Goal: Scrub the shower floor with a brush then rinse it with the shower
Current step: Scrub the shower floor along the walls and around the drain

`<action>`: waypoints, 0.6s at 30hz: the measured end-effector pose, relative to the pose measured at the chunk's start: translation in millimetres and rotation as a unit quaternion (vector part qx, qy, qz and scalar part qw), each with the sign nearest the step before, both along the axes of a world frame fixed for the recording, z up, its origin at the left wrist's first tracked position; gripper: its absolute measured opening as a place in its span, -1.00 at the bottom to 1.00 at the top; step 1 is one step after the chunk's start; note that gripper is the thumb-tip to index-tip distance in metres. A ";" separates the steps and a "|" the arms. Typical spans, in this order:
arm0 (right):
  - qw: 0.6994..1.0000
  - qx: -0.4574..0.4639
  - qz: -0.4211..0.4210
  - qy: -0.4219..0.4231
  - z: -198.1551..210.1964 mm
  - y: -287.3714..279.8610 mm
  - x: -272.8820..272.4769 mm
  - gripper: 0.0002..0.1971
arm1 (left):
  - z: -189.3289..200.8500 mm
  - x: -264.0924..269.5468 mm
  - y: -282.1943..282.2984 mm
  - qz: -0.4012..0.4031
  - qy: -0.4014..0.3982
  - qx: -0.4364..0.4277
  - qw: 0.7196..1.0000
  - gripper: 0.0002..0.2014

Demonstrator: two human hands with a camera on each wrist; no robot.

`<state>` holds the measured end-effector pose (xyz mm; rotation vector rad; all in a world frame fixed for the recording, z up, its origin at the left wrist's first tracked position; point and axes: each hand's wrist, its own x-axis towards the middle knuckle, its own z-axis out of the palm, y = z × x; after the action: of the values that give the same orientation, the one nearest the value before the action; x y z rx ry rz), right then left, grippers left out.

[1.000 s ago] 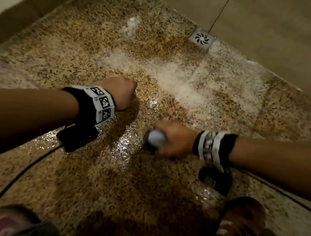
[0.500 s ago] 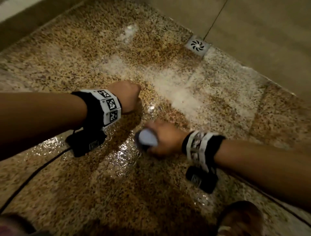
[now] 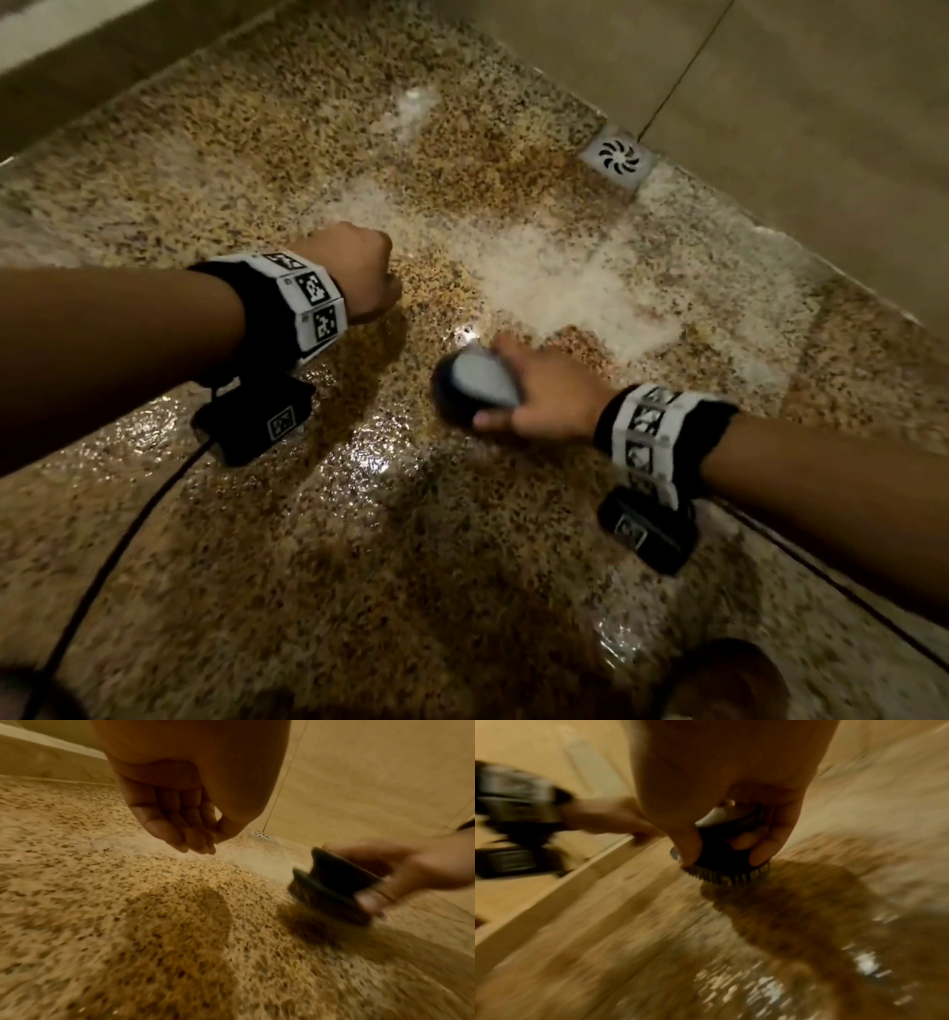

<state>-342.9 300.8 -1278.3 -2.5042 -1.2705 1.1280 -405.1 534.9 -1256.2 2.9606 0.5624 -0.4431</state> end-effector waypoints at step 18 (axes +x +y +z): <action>0.994 -0.036 0.074 -0.072 -17.2 -108.1 26.3 -0.39 | -7.1 88.1 -75.4 -0.073 -0.058 -0.065 0.993 -0.73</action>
<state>-316.6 192.6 -1295.5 -2.6226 -1.5011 1.0575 -317.0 459.5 -1263.3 2.8894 0.2936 -0.3027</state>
